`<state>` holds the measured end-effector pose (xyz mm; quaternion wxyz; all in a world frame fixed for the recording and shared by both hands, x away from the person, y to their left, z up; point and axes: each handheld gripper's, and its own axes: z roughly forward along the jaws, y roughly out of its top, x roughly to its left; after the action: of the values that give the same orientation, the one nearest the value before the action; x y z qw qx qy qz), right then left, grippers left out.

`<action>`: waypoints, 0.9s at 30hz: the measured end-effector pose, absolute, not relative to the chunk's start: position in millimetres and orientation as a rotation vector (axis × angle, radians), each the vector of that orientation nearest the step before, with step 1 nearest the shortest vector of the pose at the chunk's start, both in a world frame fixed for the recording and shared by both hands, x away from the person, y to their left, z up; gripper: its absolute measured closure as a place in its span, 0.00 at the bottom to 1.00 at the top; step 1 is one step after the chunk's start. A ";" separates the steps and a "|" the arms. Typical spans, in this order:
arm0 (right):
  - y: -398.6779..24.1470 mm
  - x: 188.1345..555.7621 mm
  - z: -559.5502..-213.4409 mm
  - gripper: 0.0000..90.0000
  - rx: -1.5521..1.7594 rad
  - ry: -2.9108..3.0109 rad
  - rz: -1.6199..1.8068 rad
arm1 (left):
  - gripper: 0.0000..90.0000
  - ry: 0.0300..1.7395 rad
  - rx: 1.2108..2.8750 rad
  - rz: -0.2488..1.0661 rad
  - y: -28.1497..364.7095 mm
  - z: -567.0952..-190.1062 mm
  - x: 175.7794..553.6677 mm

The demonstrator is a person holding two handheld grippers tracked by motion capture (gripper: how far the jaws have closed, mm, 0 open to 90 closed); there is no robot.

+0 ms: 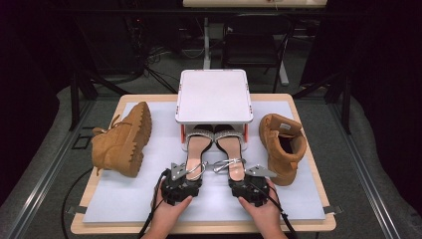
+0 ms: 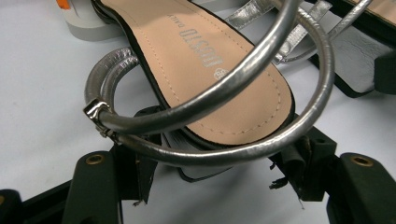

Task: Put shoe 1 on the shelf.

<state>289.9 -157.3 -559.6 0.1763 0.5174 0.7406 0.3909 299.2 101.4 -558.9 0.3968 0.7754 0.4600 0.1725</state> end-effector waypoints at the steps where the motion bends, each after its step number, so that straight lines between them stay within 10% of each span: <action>1: -157.4 289.4 -559.8 0.42 1.467 2.100 1.105 | 0.40 1.165 1.959 0.434 101.6 -559.5 299.0; 27: -160.0 281.4 -563.5 0.47 1.392 2.146 1.055 | 0.40 1.136 1.963 0.413 106.9 -568.4 296.3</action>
<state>281.4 -160.0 -563.5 0.1862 0.4942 0.7620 0.3748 296.3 106.9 -568.4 0.4060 0.7781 0.4504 0.1639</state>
